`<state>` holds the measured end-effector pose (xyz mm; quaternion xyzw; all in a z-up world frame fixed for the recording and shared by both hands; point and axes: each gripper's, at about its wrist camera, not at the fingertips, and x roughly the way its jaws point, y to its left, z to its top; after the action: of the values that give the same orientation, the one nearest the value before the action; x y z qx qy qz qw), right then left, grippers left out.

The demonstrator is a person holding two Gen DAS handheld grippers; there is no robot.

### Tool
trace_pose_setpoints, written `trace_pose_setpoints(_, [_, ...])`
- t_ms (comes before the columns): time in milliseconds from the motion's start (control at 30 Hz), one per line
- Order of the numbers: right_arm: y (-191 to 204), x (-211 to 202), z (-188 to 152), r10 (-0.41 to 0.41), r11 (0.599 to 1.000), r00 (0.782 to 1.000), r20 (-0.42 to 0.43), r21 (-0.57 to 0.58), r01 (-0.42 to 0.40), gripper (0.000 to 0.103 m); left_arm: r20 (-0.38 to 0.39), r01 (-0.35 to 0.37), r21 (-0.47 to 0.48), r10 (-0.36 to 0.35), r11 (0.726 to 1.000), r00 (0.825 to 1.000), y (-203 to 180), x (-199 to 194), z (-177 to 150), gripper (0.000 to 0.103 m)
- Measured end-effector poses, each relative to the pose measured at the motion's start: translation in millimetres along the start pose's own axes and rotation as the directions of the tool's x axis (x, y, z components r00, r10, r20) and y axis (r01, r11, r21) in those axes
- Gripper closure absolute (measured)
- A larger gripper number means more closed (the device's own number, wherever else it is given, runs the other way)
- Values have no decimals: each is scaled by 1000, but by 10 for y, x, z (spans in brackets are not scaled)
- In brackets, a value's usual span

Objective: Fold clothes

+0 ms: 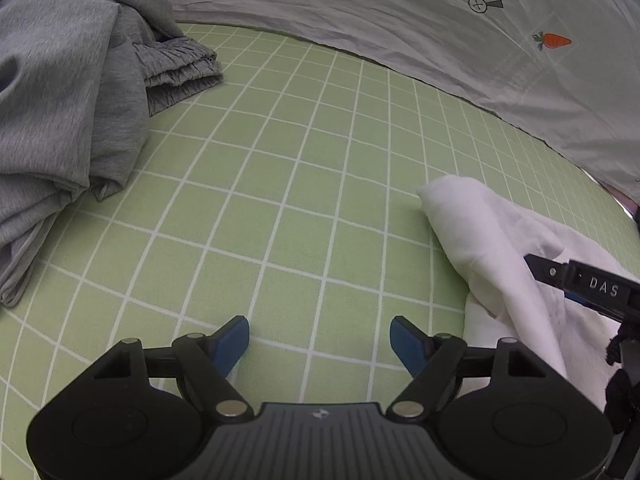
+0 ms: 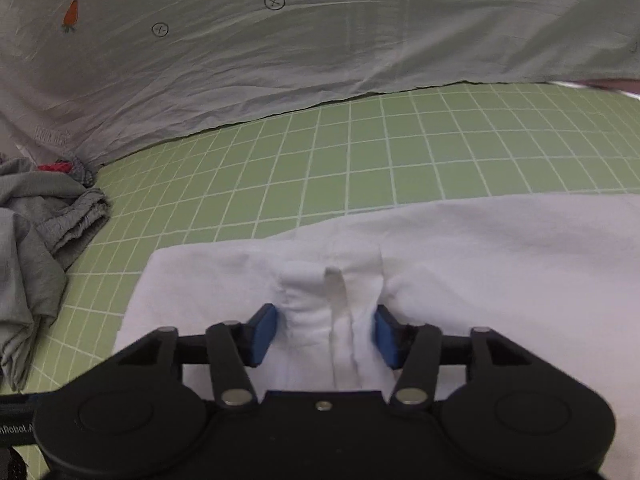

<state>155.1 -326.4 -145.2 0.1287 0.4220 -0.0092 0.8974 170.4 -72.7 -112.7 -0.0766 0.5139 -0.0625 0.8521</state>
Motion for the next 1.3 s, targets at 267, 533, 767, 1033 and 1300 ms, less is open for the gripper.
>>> trace_pose_setpoints(267, [-208, -499, 232, -27, 999, 987, 160, 27, 23, 98, 16, 0, 10, -1, 1000, 1000, -34, 19, 91, 25])
trace_pose_setpoints(533, [-567, -375, 232, -304, 953, 952, 44, 28, 303, 77, 17, 5, 31, -6, 1000, 1000, -83, -8, 62, 25])
trace_pose_setpoints(767, [-738, -707, -193, -251, 957, 968, 1, 148, 248, 58, 20, 23, 51, -24, 998, 1000, -184, -67, 5, 24])
trace_pose_setpoints(1033, [-648, -984, -750, -217, 964, 973, -73, 140, 226, 45, 33, 47, 111, -51, 993, 998, -347, -296, -241, 24])
trace_pose_setpoints(1300, [-567, -1213, -977, -139, 988, 990, -11, 68, 140, 84, 50, 66, 140, -74, 988, 996, -441, -638, -613, 24])
